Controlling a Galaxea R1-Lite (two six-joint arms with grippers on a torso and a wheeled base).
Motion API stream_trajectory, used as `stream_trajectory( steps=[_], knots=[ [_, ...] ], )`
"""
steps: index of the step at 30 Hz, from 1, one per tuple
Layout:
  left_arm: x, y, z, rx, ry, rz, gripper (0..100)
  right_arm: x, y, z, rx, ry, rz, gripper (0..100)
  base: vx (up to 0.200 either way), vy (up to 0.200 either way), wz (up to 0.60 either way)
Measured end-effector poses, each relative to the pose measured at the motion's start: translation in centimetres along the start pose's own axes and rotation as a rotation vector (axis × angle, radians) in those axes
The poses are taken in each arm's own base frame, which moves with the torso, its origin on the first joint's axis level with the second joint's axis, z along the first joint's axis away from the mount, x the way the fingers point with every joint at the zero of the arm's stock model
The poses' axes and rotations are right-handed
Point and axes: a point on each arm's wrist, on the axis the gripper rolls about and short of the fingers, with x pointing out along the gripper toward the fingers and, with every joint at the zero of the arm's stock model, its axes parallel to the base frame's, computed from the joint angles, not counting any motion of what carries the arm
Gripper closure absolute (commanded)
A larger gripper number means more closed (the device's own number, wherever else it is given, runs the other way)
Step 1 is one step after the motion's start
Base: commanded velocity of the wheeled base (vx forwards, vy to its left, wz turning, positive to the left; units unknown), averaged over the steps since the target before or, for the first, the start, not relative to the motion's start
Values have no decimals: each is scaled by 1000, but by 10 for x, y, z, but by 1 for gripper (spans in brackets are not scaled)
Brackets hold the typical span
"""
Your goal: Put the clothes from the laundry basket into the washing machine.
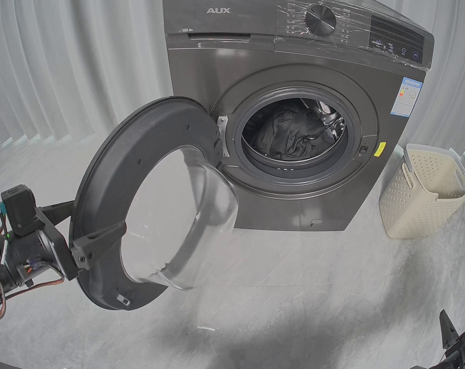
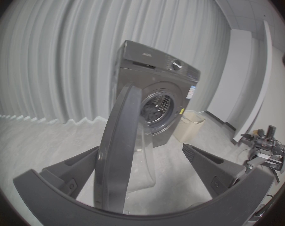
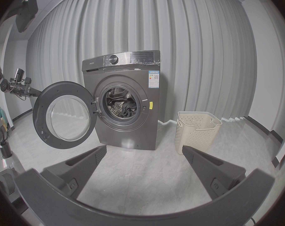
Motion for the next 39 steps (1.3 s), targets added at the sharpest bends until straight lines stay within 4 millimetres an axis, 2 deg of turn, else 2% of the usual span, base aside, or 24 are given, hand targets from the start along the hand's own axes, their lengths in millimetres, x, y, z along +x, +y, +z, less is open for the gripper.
stream_trajectory(
  steps=[4, 12, 26, 32, 39],
  knots=[
    [-9, -11, -4, 1, -6, -61, 0, 0, 0, 0, 0, 0, 0, 0, 0, 0, 0],
    [-23, -13, -9, 2, -30, -58, 0, 0, 0, 0, 0, 0, 0, 0, 0, 0, 0],
    [-41, 22, -9, -8, -74, 241, 0, 0, 0, 0, 0, 0, 1, 0, 0, 0, 0],
    [-34, 28, -18, -1, -18, 259, 0, 0, 0, 0, -1, 0, 1, 0, 0, 0, 0],
    [-16, 23, -28, 5, 61, 175, 0, 0, 0, 0, -2, 0, 1, 0, 0, 0, 0]
  ],
)
